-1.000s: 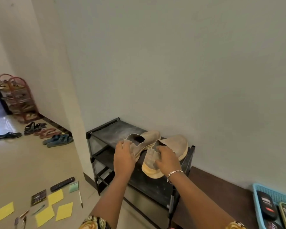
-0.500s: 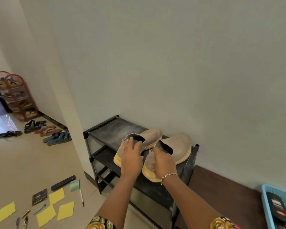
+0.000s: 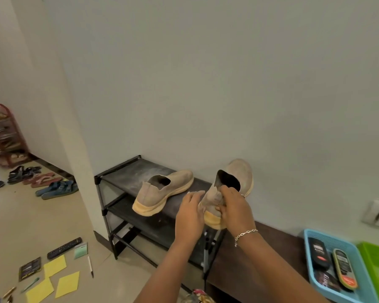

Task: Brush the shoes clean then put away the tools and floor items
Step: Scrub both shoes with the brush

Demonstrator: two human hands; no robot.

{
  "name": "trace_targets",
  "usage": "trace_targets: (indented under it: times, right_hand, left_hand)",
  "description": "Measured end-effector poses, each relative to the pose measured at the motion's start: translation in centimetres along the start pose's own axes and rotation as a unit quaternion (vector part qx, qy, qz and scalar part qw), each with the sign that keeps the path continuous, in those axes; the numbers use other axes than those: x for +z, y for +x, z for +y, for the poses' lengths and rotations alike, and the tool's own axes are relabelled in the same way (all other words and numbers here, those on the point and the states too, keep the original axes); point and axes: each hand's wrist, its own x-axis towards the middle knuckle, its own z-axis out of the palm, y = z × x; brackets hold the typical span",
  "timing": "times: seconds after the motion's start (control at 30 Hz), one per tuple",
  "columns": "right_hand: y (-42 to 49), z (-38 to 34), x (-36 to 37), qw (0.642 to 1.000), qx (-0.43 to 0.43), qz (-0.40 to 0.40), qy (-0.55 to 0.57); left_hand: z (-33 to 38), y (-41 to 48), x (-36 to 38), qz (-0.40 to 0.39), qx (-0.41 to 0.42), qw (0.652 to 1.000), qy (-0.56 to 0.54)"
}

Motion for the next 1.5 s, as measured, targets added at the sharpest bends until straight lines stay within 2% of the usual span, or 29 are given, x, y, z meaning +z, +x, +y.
trace_targets:
  times: [0.2, 0.47, 0.6, 0.7, 0.8, 0.97, 1.07, 1.17, 1.27, 1.5]
  right_hand:
    - [-6.0, 5.4, -4.2, 0.998, 0.061, -0.018, 0.006]
    - [-12.3, 13.0, -1.9, 0.984, 0.141, -0.105, -0.024]
    - [-14.2, 15.0, 0.2, 0.977, 0.165, -0.135, -0.021]
    - [-15.4, 15.8, 1.2, 0.966, 0.178, -0.186, -0.021]
    - [-16.2, 16.4, 1.7, 0.957, 0.178, -0.228, -0.024]
    - [-15.9, 19.2, 0.1, 0.951, 0.202, -0.230, 0.036]
    - [-15.2, 23.4, -2.0, 0.955, 0.255, -0.148, 0.034]
    - [-14.4, 28.0, -4.1, 0.930, 0.348, -0.111, -0.041]
    - [-13.6, 31.7, -5.1, 0.898, 0.387, -0.173, -0.118]
    - [-12.8, 35.4, -4.4, 0.866, 0.373, -0.292, -0.162]
  left_hand:
    - [4.4, -4.5, 5.6, -0.045, -0.017, 0.998, -0.049]
    - [4.0, -9.9, 14.1, -0.176, -0.096, 0.979, -0.020]
    - [2.9, -11.6, 16.1, -0.226, -0.124, 0.966, -0.002]
    - [2.2, -12.4, 17.3, -0.273, -0.135, 0.952, 0.008]
    - [1.9, -13.0, 18.4, -0.284, -0.150, 0.946, 0.029]
    - [1.9, -13.4, 19.9, -0.323, -0.130, 0.936, 0.042]
    - [1.8, -13.3, 20.4, -0.322, -0.117, 0.938, 0.049]
    - [1.7, -13.6, 20.8, -0.314, -0.122, 0.940, 0.056]
    - [1.7, -13.8, 21.2, -0.302, -0.136, 0.942, 0.053]
    - [1.6, -14.2, 21.9, -0.264, -0.156, 0.951, 0.033]
